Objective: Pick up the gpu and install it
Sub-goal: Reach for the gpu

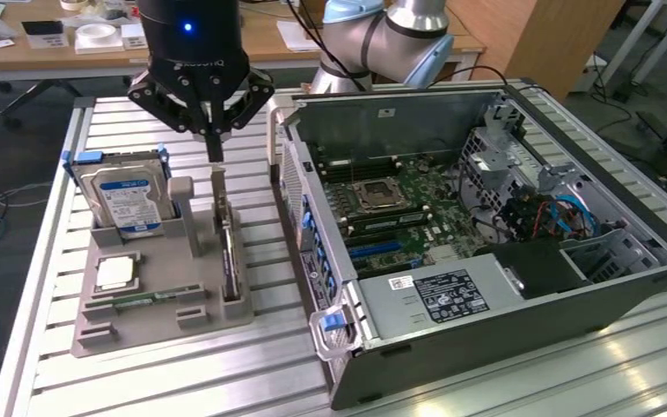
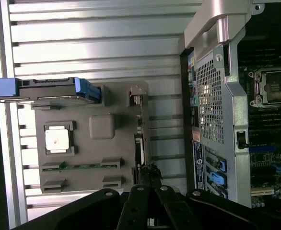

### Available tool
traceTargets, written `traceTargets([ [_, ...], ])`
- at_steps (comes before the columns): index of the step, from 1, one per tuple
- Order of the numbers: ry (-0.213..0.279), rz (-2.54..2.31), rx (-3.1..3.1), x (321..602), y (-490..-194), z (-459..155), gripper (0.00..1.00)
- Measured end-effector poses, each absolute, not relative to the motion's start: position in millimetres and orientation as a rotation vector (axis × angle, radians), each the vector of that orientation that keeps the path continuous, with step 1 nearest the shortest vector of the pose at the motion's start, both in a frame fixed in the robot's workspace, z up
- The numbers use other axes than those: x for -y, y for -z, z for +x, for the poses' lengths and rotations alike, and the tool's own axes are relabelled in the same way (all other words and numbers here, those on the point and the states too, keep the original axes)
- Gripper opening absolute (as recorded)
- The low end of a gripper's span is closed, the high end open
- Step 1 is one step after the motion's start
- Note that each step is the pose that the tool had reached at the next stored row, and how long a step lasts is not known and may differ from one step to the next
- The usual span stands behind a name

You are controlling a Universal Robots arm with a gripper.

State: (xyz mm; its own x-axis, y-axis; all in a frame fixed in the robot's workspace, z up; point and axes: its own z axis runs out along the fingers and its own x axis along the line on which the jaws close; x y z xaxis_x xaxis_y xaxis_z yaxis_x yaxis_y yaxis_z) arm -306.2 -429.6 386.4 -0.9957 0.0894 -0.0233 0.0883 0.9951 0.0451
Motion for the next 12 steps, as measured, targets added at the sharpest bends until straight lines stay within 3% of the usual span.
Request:
traceTargets([
  [12,-0.069,0.139,-3.112,451,-386,-312,0.11],
])
